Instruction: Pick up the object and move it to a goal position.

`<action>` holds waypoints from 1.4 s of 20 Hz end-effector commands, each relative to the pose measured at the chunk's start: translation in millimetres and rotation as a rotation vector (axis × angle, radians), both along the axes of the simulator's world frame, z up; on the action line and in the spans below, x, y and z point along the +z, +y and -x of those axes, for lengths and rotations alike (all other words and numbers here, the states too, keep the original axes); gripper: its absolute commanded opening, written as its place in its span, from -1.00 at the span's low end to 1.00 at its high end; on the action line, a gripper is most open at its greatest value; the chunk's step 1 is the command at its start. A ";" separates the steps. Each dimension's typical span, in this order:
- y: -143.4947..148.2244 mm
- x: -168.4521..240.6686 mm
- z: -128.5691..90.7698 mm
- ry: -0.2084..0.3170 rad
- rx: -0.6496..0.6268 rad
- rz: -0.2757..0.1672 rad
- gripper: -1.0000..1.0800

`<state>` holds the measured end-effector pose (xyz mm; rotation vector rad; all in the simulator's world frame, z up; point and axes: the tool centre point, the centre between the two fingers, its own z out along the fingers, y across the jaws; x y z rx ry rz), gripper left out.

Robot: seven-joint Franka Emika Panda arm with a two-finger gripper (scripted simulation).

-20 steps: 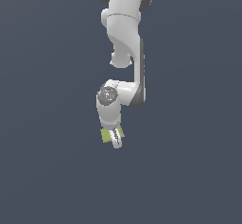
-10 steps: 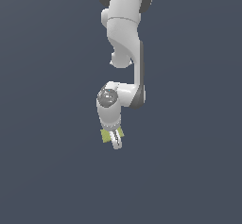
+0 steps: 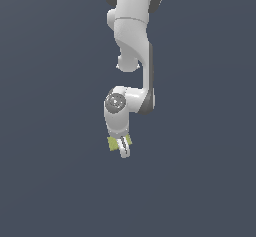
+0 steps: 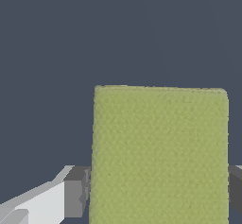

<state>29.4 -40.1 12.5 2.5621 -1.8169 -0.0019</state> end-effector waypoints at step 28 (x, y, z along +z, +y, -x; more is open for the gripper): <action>198.1 88.5 -12.6 -0.001 0.001 0.001 -1.00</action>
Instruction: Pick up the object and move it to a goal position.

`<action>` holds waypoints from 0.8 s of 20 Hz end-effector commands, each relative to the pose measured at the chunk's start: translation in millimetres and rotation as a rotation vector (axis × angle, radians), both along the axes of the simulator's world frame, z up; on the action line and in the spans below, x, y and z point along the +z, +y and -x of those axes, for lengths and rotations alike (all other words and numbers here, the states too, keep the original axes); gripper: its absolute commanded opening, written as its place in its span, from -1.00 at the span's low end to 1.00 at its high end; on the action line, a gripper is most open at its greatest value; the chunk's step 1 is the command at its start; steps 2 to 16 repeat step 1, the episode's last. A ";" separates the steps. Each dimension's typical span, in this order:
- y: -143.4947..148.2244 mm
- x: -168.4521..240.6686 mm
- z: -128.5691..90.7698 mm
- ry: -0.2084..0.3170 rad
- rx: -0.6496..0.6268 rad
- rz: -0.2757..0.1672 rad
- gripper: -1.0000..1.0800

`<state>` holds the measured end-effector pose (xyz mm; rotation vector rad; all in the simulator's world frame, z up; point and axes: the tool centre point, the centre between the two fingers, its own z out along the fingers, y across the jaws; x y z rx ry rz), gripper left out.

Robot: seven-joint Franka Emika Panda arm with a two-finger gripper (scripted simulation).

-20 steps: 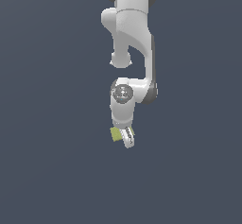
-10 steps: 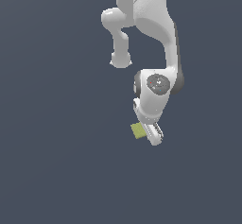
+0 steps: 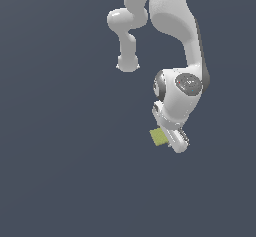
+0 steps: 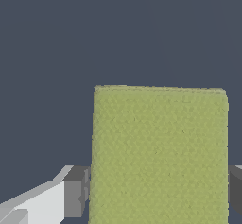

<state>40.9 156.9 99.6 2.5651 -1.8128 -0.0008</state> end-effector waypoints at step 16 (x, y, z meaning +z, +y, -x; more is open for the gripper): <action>1.1 1.5 -1.2 -0.001 -0.002 0.000 -1.00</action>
